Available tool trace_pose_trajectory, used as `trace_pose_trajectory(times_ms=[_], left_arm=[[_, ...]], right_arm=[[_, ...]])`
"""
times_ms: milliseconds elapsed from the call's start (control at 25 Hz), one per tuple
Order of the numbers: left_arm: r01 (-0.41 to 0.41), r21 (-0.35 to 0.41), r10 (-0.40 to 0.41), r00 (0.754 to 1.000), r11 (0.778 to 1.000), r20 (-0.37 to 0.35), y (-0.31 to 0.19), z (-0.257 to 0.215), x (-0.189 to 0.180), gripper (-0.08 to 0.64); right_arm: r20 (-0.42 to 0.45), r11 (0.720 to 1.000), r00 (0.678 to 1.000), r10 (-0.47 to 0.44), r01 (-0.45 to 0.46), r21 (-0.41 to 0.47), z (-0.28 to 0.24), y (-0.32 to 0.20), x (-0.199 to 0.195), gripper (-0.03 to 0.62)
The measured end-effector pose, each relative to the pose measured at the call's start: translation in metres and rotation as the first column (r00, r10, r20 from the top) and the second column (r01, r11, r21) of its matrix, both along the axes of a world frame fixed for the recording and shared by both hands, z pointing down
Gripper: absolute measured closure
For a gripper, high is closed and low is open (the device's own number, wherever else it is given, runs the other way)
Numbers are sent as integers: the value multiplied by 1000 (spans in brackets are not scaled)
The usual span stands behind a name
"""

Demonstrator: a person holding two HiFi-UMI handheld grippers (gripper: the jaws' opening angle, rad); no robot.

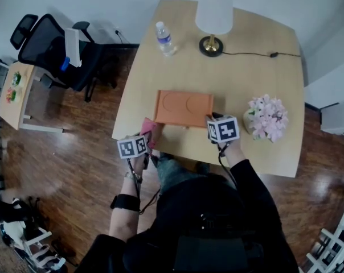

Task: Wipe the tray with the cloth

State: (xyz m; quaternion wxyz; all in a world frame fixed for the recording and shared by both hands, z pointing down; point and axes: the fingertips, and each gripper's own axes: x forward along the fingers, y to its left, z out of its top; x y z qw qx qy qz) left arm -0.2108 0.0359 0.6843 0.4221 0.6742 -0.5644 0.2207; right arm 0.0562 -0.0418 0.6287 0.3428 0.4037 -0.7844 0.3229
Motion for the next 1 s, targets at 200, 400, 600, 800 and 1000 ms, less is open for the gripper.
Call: trace_pose_trajectory(times_ms=[200,400,600,800,1000], left_arm=[[-97,-24,97,995,995,-9,14,-12,21,469],[-380,-42,375,922,924,-98,53,-20,139,469],[-572,-48,559,813,818,-164,50,1,254,469],[-607,-72,590,789,791,-169,30,17,289,469],[-560,-110,537,823,821,-184,30,17,261,469]], right_arm=[[8,1000,1000,12,-12,-1,-3,0,-2,468],[10,1000,1000,17,-17,-12,-4,4,-3,466],[9,1000,1000,21,-21,-18,-2,5,-2,466],[1,999,1000,30,-30,-27,-2,6,-1,466],[11,998,999,45,-45,-33,-2,4,0,466]])
